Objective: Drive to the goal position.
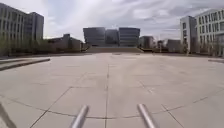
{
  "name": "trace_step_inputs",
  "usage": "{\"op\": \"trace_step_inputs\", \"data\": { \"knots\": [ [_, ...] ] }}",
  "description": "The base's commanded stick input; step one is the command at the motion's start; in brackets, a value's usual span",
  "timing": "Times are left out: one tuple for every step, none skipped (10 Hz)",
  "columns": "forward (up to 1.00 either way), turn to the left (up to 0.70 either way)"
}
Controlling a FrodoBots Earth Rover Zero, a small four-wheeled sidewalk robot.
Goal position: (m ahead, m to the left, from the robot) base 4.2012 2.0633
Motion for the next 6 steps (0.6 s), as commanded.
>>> {"op": "trace_step_inputs", "data": {
  "knots": [
    [0.7, 0.0],
    [0.7, 0.0],
    [0.7, 0.0],
    [0.7, 0.0],
    [0.2, 0.0],
    [0.0, 0.0]
  ]
}}
